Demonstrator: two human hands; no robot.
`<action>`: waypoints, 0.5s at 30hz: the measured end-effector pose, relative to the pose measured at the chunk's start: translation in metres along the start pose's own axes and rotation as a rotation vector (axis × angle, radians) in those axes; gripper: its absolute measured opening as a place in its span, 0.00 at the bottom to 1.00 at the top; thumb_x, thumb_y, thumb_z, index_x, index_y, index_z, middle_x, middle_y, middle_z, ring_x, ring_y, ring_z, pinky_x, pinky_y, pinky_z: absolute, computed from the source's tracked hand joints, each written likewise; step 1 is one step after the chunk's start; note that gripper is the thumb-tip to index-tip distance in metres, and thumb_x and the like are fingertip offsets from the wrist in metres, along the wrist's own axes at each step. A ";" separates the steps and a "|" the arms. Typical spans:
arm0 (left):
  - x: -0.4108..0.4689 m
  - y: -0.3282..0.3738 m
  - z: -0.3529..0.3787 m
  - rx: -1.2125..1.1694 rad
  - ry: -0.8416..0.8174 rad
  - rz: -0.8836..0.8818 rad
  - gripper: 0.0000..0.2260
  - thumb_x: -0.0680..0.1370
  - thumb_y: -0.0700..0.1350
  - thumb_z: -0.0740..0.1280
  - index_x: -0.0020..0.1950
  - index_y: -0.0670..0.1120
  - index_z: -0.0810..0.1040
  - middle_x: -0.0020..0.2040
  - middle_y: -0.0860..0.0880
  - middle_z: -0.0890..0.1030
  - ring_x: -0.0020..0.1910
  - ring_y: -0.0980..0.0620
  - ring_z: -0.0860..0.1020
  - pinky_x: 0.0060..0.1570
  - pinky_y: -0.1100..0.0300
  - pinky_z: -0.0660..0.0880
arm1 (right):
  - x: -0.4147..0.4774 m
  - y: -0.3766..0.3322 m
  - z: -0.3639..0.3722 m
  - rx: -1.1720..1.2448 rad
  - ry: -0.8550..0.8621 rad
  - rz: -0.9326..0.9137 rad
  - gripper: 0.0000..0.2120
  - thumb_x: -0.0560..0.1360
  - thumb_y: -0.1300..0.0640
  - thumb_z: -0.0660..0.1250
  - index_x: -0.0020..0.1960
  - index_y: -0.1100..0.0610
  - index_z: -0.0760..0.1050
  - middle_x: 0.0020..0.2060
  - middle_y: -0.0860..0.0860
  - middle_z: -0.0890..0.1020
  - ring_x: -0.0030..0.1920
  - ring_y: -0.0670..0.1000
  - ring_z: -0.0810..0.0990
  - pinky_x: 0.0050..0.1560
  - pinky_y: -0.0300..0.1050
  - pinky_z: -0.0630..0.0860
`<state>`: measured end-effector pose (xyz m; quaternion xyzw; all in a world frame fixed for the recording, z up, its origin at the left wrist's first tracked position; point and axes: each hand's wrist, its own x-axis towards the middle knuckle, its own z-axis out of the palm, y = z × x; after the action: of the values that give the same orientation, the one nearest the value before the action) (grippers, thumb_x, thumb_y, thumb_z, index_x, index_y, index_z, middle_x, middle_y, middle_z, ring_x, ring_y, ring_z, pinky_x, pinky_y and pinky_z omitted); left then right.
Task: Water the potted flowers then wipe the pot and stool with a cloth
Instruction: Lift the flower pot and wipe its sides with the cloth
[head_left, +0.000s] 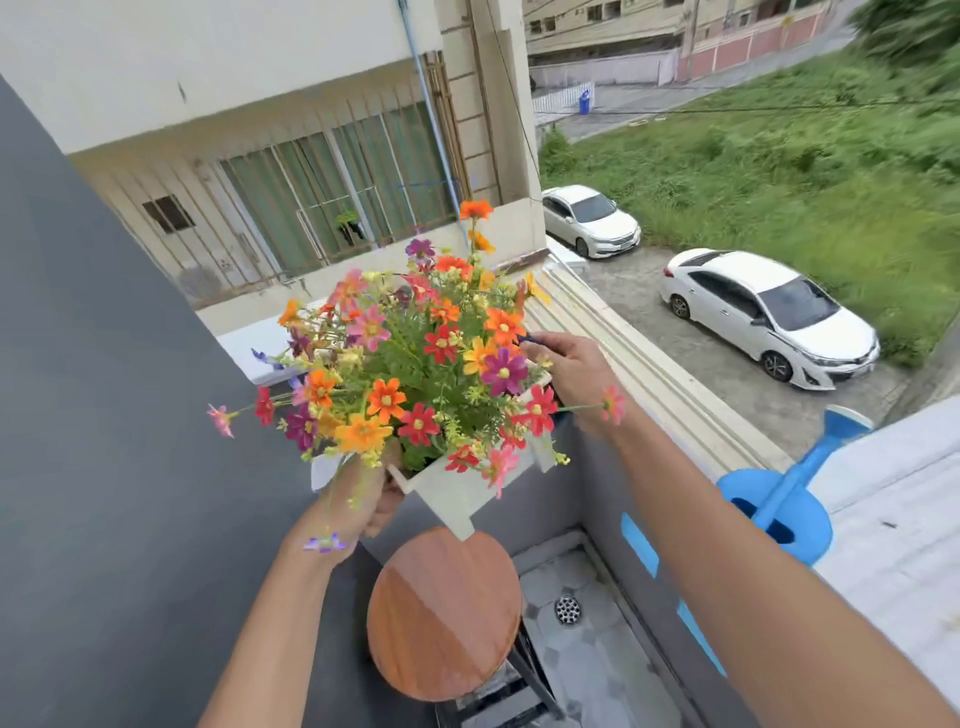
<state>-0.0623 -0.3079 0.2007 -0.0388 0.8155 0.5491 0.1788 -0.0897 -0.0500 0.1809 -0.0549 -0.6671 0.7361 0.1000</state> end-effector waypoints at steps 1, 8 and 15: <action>0.002 -0.005 0.000 -0.011 -0.013 -0.008 0.20 0.80 0.51 0.54 0.28 0.49 0.60 0.20 0.55 0.57 0.20 0.57 0.52 0.25 0.64 0.48 | -0.002 0.009 0.001 -0.042 -0.026 0.051 0.08 0.78 0.60 0.68 0.44 0.55 0.86 0.40 0.59 0.82 0.37 0.53 0.80 0.39 0.46 0.75; 0.014 -0.040 0.001 0.002 -0.046 -0.056 0.17 0.80 0.47 0.49 0.32 0.47 0.63 0.26 0.50 0.56 0.24 0.54 0.51 0.27 0.64 0.48 | -0.022 0.047 -0.010 -0.177 -0.086 0.100 0.12 0.80 0.57 0.65 0.40 0.57 0.80 0.30 0.55 0.77 0.31 0.52 0.72 0.32 0.45 0.66; 0.029 -0.078 -0.004 -0.008 -0.024 -0.111 0.25 0.81 0.60 0.50 0.39 0.42 0.72 0.26 0.47 0.61 0.20 0.56 0.55 0.20 0.67 0.52 | -0.016 0.041 -0.010 -0.139 -0.092 -0.003 0.11 0.80 0.57 0.68 0.51 0.66 0.80 0.38 0.58 0.79 0.39 0.52 0.75 0.41 0.48 0.69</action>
<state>-0.0699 -0.3381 0.1237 -0.0779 0.8078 0.5419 0.2184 -0.0746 -0.0474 0.1383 -0.0269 -0.7206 0.6896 0.0661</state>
